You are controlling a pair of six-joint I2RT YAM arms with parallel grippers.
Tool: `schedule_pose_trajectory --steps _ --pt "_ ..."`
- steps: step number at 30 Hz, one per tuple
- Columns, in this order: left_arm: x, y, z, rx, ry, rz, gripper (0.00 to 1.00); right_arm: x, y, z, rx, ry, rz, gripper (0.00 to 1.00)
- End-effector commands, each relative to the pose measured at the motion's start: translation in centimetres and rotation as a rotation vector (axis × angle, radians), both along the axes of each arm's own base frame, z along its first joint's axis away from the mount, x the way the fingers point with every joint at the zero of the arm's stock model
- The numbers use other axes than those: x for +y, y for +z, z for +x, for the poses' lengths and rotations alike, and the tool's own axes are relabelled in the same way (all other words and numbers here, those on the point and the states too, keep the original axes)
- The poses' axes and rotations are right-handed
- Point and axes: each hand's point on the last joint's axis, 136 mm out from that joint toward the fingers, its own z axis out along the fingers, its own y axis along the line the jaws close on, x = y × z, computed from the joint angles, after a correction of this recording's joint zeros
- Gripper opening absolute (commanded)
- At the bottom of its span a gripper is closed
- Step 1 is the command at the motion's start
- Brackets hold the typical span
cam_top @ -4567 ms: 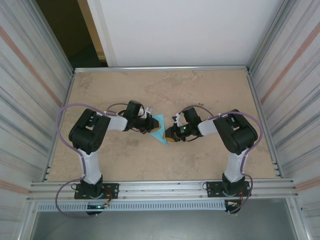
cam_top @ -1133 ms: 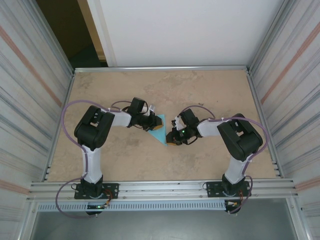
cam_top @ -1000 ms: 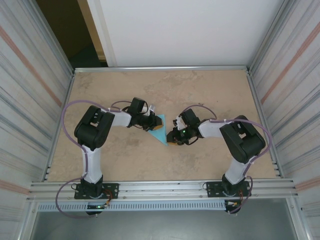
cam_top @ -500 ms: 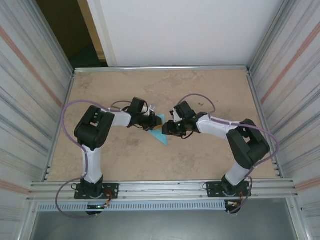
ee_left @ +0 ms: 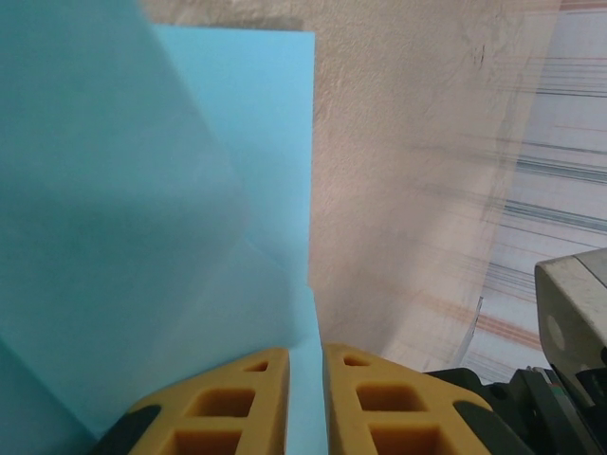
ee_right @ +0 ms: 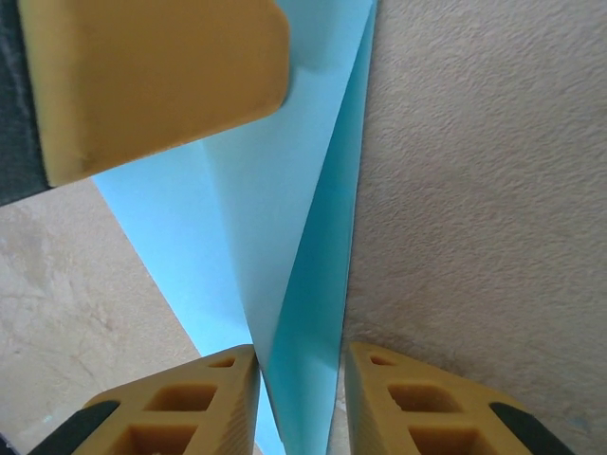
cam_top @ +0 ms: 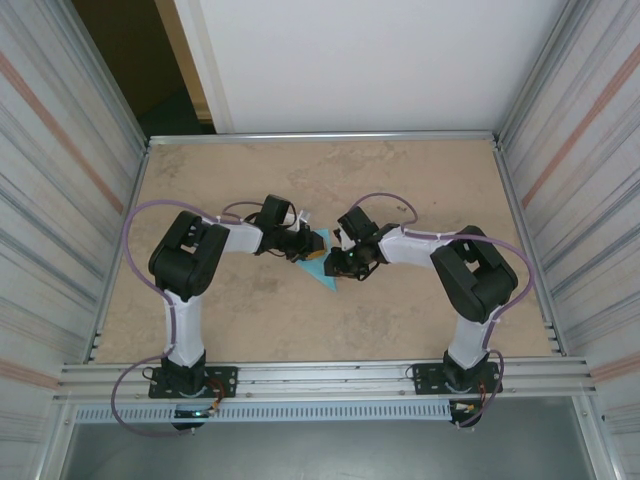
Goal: Fold a paper plane with a square sheet of paper (pick it up from the middle)
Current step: Fourth fold the wing at the center of the table.
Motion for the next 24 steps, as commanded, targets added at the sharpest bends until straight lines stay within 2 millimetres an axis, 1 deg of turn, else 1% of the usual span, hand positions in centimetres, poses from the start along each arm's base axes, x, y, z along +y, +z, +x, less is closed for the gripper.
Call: schedule_pose_trajectory --steps 1,3,7,14,18,21,24 --pt "0.0 -0.7 -0.4 0.031 -0.005 0.018 0.18 -0.5 -1.2 -0.2 0.024 0.007 -0.013 0.26" --pt "0.0 -0.6 -0.4 0.03 -0.005 0.018 0.18 -0.7 -1.5 -0.4 0.036 0.004 -0.006 0.24" --pt "0.0 -0.1 -0.2 0.017 -0.004 0.012 0.18 -0.9 -2.1 -0.8 0.059 0.003 -0.002 0.22" --pt "-0.1 3.0 1.0 -0.055 0.002 -0.029 0.19 -1.3 -2.9 -1.6 0.091 0.0 -0.007 0.21" --pt "-0.2 4.5 1.2 -0.096 -0.003 -0.054 0.2 -1.3 -3.0 -1.8 0.098 0.002 -0.004 0.21" --pt "0.1 4.7 0.6 -0.098 -0.002 -0.053 0.2 -1.3 -3.0 -1.7 0.096 0.001 0.0 0.22" --pt "0.4 4.1 0.0 -0.087 -0.002 -0.046 0.19 -1.3 -2.9 -1.6 0.095 -0.001 -0.001 0.22"
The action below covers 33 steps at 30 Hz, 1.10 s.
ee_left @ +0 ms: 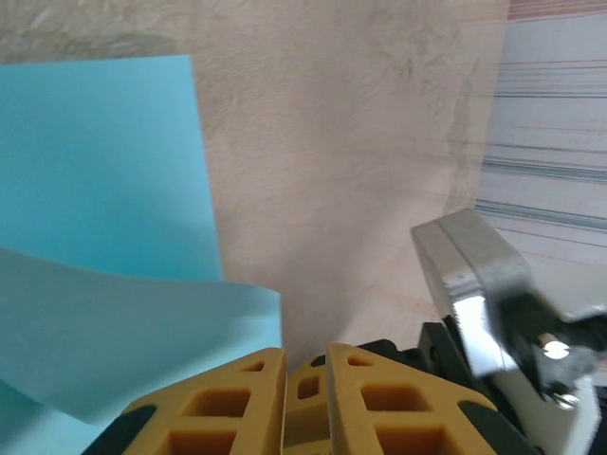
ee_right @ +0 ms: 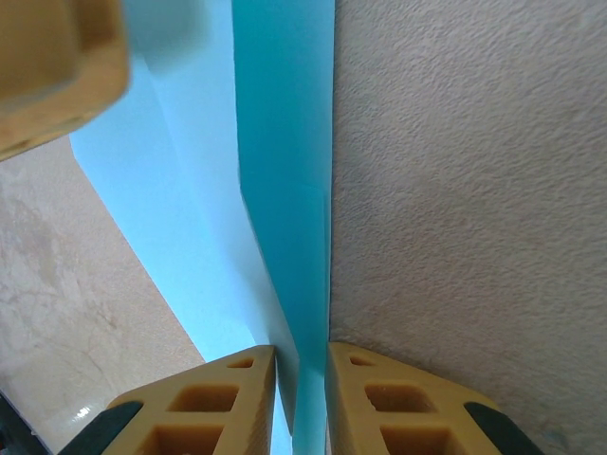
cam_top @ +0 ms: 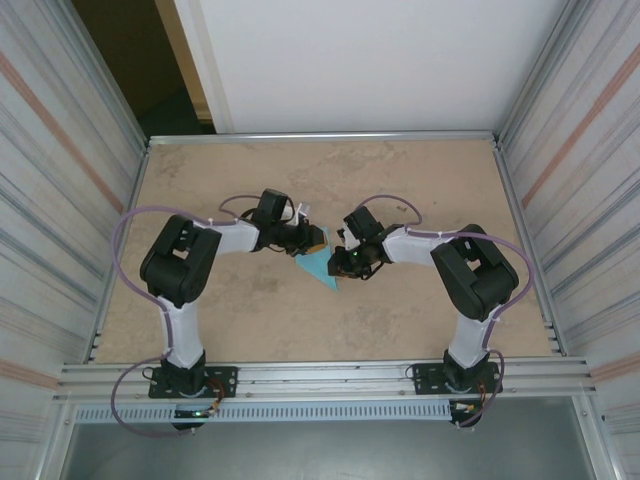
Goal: Fold a paper plane with a square sheet of paper (pick it up from the middle)
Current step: Fourth fold the wing at the center of the table.
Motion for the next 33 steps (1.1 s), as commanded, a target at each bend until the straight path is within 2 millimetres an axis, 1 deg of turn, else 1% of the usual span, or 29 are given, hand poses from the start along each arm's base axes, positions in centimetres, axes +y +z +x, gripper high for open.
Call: schedule_pose_trajectory --steps 1,10,22,33 --pt "0.6 0.7 -0.5 -0.017 -0.004 -0.01 0.19 -1.0 -2.6 -1.7 0.066 0.008 -0.052 0.22" --pt "0.5 -0.7 -1.7 0.013 -0.019 -0.001 0.18 -1.1 -2.7 -1.7 0.074 0.001 -0.05 0.22" --pt "0.6 -2.2 -0.6 0.051 0.018 0.054 0.16 -1.1 -2.7 -1.8 0.082 0.0 -0.047 0.22" --pt "0.8 -3.2 -0.6 0.079 0.031 0.081 0.16 -1.2 -2.8 -1.8 0.09 -0.003 -0.048 0.22"
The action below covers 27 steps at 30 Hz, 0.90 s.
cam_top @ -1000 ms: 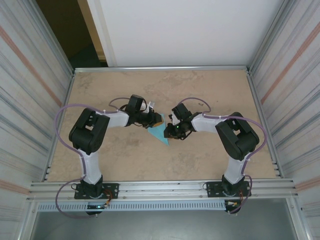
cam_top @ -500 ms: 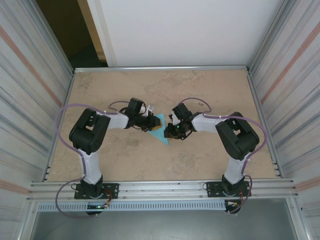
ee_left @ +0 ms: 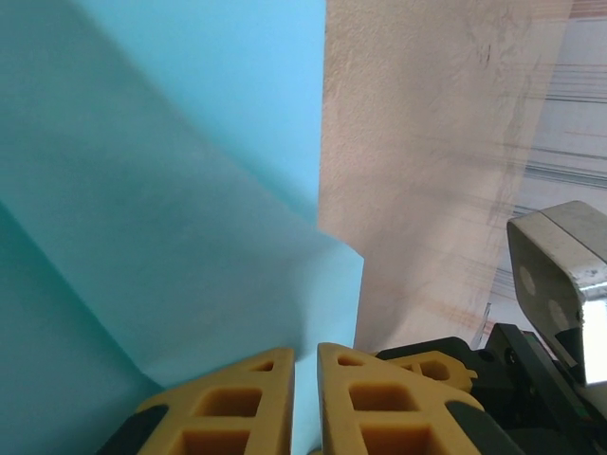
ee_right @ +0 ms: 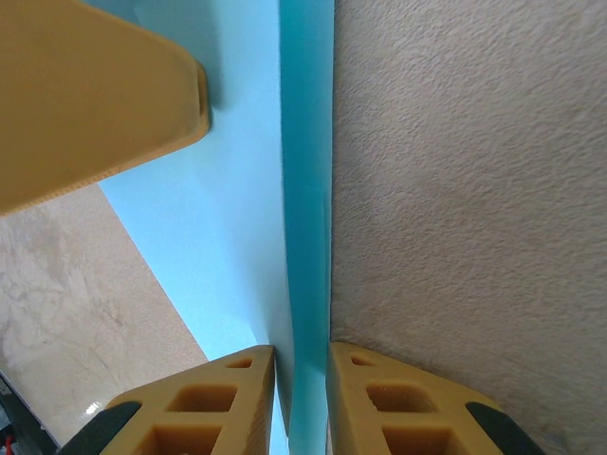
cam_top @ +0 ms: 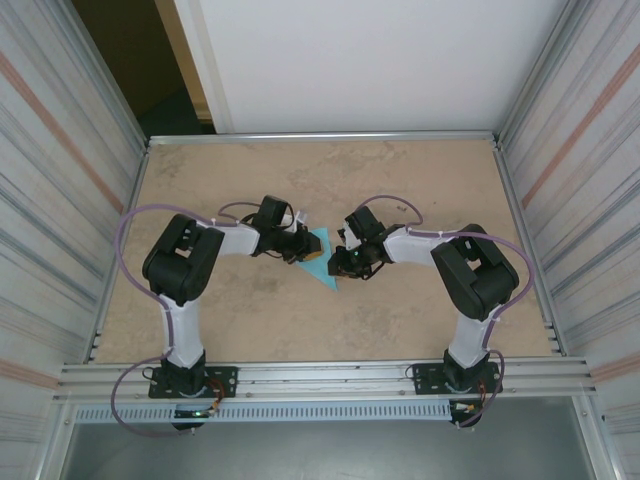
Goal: Fold a paper plane with a square sheet of paper (pick it up from the middle)
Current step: Fourth fold the wing at the center of the table.
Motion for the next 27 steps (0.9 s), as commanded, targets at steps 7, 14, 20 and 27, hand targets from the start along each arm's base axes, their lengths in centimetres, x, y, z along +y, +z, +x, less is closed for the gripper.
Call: schedule_pose_trajectory --steps 7,14,20,27 --pt "-0.1 -0.8 0.2 0.026 0.008 0.025 0.16 -1.0 -2.0 -1.7 0.073 -0.005 -0.053 0.24" --pt "0.0 -0.8 0.2 0.026 0.007 0.025 0.16 -1.0 3.6 -0.2 -0.05 -0.056 0.03 0.38" --pt "0.0 -0.7 0.3 0.026 0.009 0.022 0.16 -0.3 6.4 0.5 -0.129 -0.057 0.096 0.31" --pt "0.0 -0.8 0.1 0.031 0.011 0.025 0.16 2.3 5.4 0.3 -0.082 0.003 0.159 0.17"
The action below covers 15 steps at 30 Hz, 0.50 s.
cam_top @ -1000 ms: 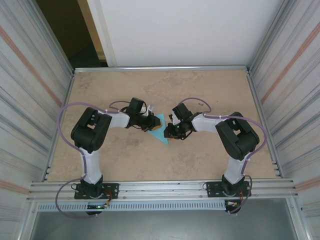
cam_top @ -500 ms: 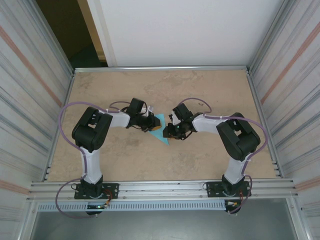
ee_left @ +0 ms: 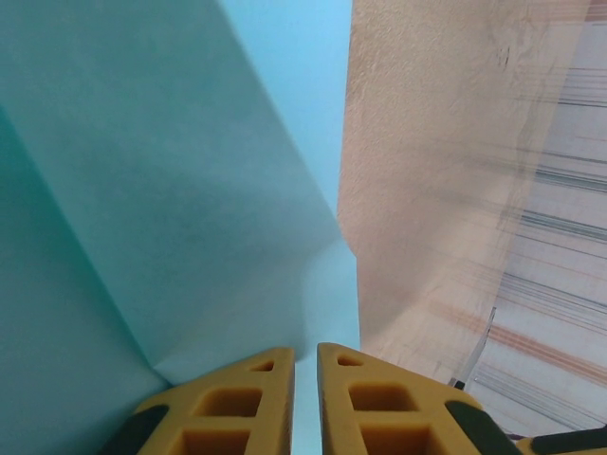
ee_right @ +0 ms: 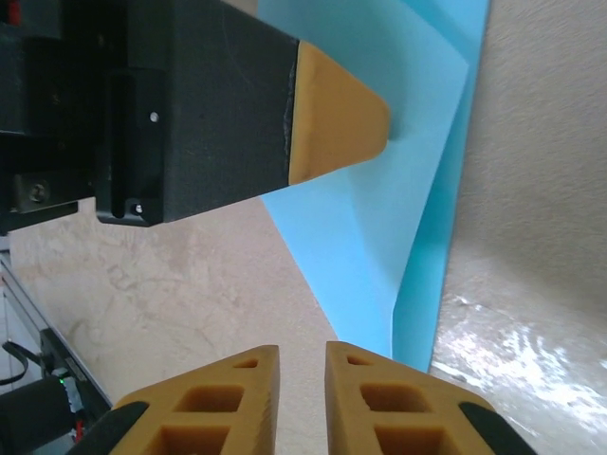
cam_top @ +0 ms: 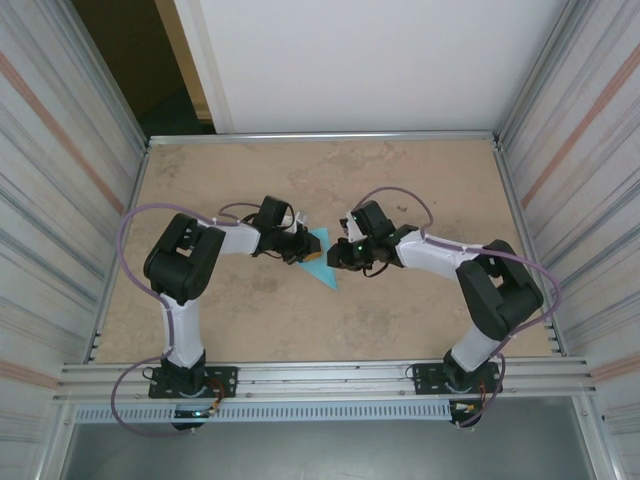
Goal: Fold a paper plane with a square sheet of paper (pick it up from the middle)
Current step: Fourth fold the wing at the center of the table.
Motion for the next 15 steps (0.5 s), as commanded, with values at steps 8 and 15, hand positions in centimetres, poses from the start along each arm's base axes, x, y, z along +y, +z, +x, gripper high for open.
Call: schedule_pose_trajectory --steps 8,15 --pt "0.0 -0.5 0.1 0.019 0.007 0.017 0.16 1.7 -2.1 0.2 0.082 0.031 0.046 0.14" --pt "0.2 -0.7 0.1 0.028 0.014 0.025 0.16 0.6 -3.9 0.2 0.115 0.003 -0.004 0.14"
